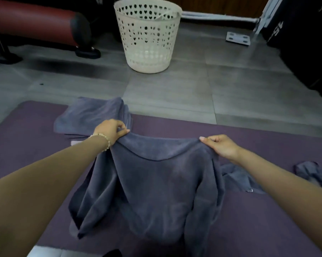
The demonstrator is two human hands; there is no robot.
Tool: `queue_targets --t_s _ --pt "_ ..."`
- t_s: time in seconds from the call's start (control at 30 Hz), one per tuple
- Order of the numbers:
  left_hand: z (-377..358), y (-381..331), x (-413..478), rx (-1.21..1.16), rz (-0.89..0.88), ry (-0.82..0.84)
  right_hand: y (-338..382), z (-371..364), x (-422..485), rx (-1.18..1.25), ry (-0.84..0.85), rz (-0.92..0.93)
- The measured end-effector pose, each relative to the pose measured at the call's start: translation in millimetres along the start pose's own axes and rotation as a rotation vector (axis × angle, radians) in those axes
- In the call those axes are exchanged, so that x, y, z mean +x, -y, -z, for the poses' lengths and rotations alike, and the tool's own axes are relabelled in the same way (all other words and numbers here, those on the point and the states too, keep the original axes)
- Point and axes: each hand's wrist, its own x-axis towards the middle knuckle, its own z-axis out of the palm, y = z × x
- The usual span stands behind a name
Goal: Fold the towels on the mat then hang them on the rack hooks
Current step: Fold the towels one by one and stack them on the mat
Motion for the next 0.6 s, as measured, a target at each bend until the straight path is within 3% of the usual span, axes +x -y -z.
queue_targets --t_s 0.2,0.4,0.5,0.6 --pt "-105.7 -42.7 65.1 0.034 -0.116 0.081 -53.7 -25.4 69.3 0.157 0.229 -0.108" --pt "-220.7 -108.2 65.5 -0.087 -0.352 0.284 -161.1 -18.0 73.3 0.135 0.076 -0.212" --pt "-262.7 -136.2 59.1 -0.015 -0.525 0.307 -198.4 -15.9 60.7 0.15 0.117 -0.239" --pt "-285.4 -153.7 58.7 -0.024 -0.546 0.403 -221.3 -16.9 46.5 0.219 0.184 -0.236"
